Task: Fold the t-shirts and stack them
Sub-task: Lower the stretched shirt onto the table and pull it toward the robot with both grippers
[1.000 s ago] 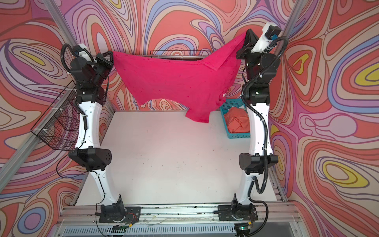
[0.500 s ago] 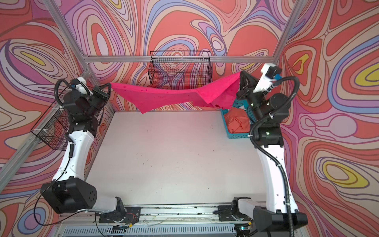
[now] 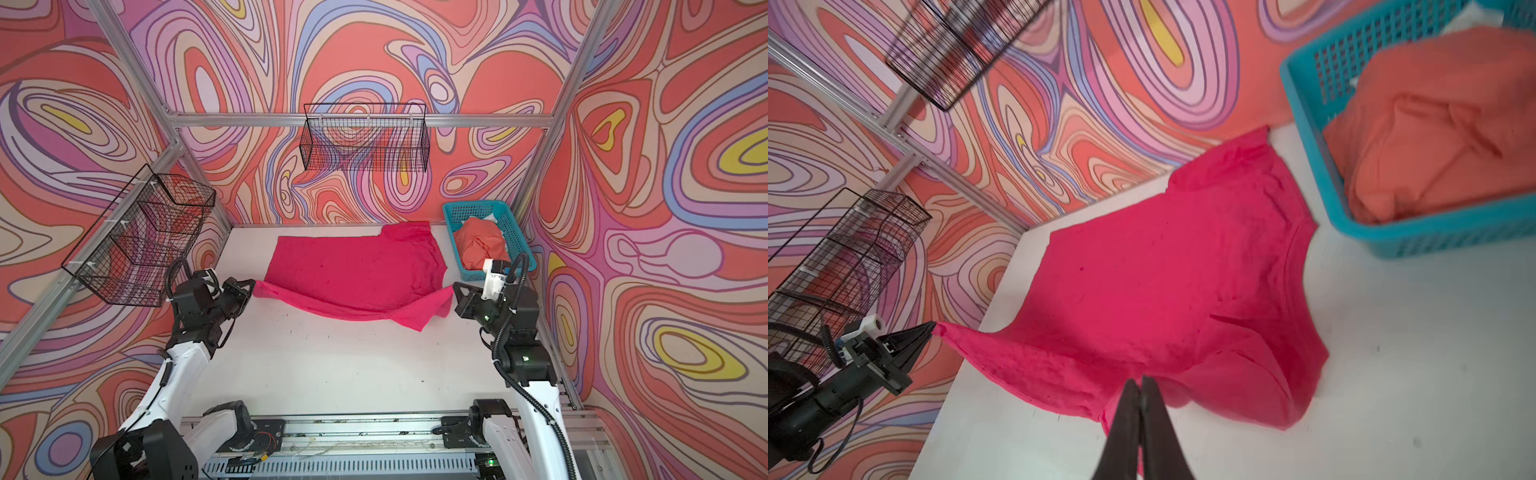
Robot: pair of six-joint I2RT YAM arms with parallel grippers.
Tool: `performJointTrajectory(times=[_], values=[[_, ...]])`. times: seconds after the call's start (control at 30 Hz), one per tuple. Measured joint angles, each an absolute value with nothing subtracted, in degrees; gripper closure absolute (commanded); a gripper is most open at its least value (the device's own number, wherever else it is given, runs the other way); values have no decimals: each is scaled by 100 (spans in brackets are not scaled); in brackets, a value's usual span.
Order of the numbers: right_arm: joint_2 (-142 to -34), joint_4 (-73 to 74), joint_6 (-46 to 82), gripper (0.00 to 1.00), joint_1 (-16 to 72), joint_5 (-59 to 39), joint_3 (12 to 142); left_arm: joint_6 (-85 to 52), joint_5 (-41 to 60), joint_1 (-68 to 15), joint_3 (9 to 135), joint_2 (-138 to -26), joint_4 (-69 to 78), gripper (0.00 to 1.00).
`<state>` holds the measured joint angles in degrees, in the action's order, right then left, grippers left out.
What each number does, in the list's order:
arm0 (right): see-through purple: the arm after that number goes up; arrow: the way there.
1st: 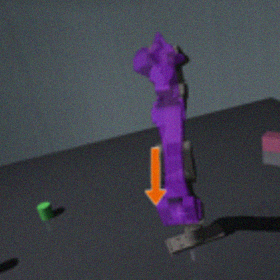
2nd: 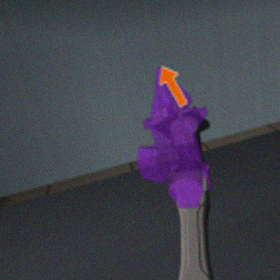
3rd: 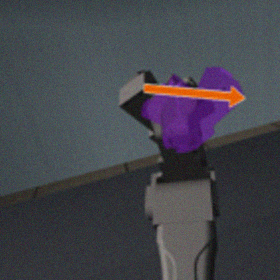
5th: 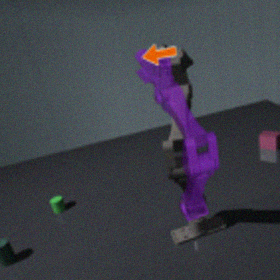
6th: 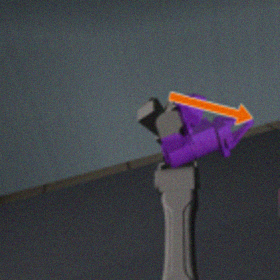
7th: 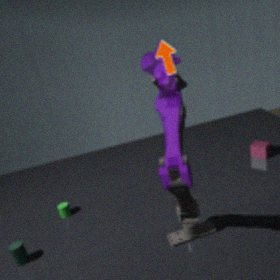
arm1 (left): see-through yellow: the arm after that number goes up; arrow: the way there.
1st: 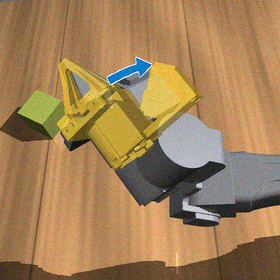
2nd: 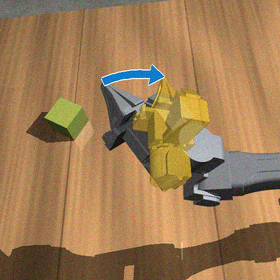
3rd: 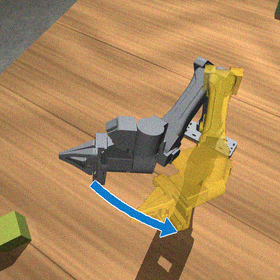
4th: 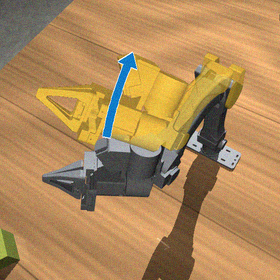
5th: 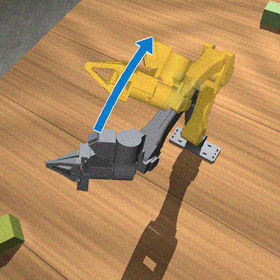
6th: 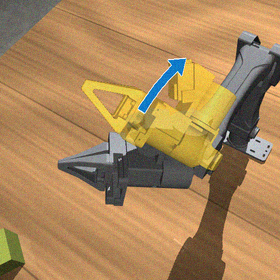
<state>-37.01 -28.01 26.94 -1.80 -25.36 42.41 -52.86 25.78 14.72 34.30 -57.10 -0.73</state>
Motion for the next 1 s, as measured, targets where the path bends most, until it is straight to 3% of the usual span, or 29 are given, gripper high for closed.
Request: performJointTrajectory(times=[0.4,0.67,0.7,0.77,0.83,0.9,1.0], values=[[-2808,-5207,3699,100,-183,-2600,3645,-5365,1579,1450,3406,-5181,-3166,100],[-2296,-6573,4375,100,-183,-2250,3385,-5391,937,1420,3568,-5019,-4276,100],[-2322,-6722,4414,94,-183,-2176,3385,-5406,891,1417,3568,-5022,-4357,96],[-2401,-6943,4464,66,-183,-2067,3385,-5435,808,1417,3568,-5009,-4497,64],[-2497,-7142,4482,49,-185,-1944,3393,-5454,709,1417,3577,-4984,-4626,42],[-2602,-7227,4480,43,-185,-1833,3487,-5474,580,1417,3660,-4978,-4816,33],[-2856,-7286,4407,41,-185,-1743,3861,-5489,401,1323,3986,-4987,-4998,27]])
